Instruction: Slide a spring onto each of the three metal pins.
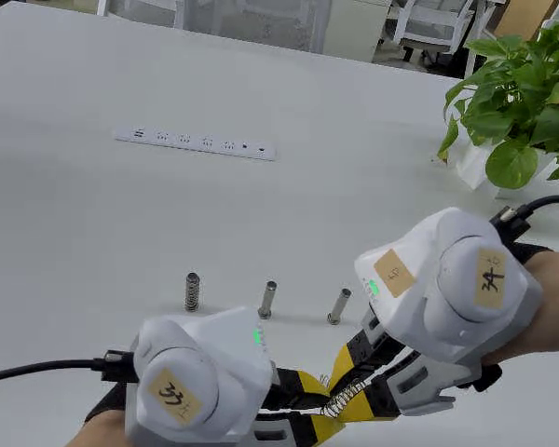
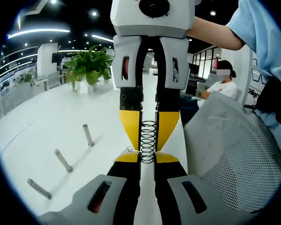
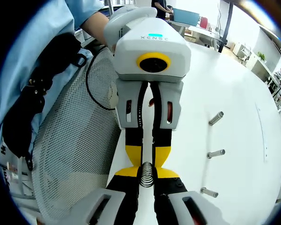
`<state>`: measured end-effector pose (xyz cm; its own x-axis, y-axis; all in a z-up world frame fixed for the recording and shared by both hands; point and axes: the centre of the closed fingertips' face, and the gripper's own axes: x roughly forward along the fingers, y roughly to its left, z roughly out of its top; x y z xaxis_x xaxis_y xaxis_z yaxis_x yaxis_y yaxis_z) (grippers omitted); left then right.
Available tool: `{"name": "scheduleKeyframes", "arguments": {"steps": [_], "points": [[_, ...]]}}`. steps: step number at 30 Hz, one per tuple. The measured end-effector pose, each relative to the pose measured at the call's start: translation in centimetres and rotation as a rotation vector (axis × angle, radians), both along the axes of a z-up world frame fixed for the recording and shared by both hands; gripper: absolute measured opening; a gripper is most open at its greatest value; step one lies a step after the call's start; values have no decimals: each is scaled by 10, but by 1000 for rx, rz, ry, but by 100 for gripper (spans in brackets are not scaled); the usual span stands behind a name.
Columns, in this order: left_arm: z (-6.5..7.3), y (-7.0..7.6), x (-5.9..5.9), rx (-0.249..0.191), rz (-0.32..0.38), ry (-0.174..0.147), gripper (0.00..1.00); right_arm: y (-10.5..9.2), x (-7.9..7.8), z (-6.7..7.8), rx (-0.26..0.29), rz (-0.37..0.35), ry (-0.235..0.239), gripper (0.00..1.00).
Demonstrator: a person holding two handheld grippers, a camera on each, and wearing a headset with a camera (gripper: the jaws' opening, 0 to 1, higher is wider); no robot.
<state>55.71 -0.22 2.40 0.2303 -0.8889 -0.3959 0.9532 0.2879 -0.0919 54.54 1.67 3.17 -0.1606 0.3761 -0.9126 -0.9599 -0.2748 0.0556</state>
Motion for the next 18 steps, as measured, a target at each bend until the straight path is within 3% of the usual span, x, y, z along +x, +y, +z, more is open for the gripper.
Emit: {"name": "scheduleKeyframes", "arguments": {"steps": [11,18], "points": [[1,2,1,-13,9,1,7,2,0,2,2,12,-4,7],[-4,11,4,-3,48,13,26,4,3,3,3,13,-11,7]]}}
